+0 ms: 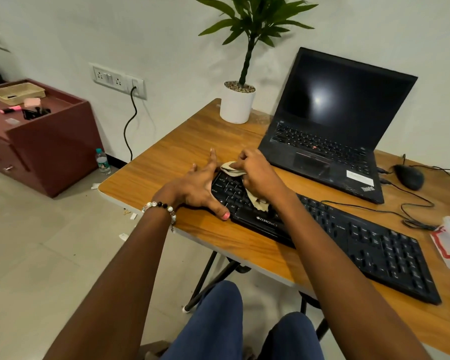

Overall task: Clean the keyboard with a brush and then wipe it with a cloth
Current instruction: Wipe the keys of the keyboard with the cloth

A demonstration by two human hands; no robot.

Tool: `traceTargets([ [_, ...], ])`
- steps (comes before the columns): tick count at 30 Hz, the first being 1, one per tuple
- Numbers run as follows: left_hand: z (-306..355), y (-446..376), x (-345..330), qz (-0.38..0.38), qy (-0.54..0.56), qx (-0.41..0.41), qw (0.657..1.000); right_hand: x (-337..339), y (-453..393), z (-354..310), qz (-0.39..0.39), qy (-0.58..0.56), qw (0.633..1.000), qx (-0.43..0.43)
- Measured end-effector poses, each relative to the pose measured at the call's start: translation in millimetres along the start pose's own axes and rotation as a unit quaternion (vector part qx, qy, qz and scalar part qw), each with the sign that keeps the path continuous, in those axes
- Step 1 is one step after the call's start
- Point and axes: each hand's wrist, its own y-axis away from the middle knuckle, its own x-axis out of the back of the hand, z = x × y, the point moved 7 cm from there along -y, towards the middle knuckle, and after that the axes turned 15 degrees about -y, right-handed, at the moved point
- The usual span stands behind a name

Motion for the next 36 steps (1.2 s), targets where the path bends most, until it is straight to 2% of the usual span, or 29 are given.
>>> traceTargets([
  [3,-3,-1,-1,0.000,0.002,0.003,1.000,-1,-2,-2,0.042,-0.002,0.999,-0.023],
  [10,-1,1,-1,0.007,0.007,0.001,1.000,5,-2,-3,-0.054,0.024,0.998,0.022],
  [13,-2,0,-2,0.002,0.003,0.004,1.000,13,-17,2,-0.014,0.060,0.998,-0.010],
  [15,-5,-1,-4,0.000,0.000,0.015,1.000,8,-18,0,0.016,0.023,0.999,-0.045],
  [18,-3,2,-3,0.017,-0.008,0.025,1.000,-6,-10,-7,0.023,0.011,0.998,-0.052],
  [22,4,7,1,0.045,-0.005,0.019,0.999,-9,0,-16,-0.011,0.000,0.999,-0.035],
  [25,2,6,0,0.051,0.002,0.003,0.999,9,4,3,-0.039,-0.105,0.990,-0.086],
  [27,0,3,-1,0.051,0.004,-0.004,0.999,23,5,21,0.010,-0.147,0.980,-0.131],
  [29,-2,2,-2,0.050,0.003,0.003,0.999,24,7,27,0.063,-0.119,0.981,-0.143],
  [32,4,6,1,0.060,-0.005,-0.002,0.998,0,6,13,0.054,-0.031,0.991,-0.119],
  [36,3,4,0,0.058,-0.010,-0.012,0.998,-10,6,-3,0.065,-0.016,0.996,-0.066],
])
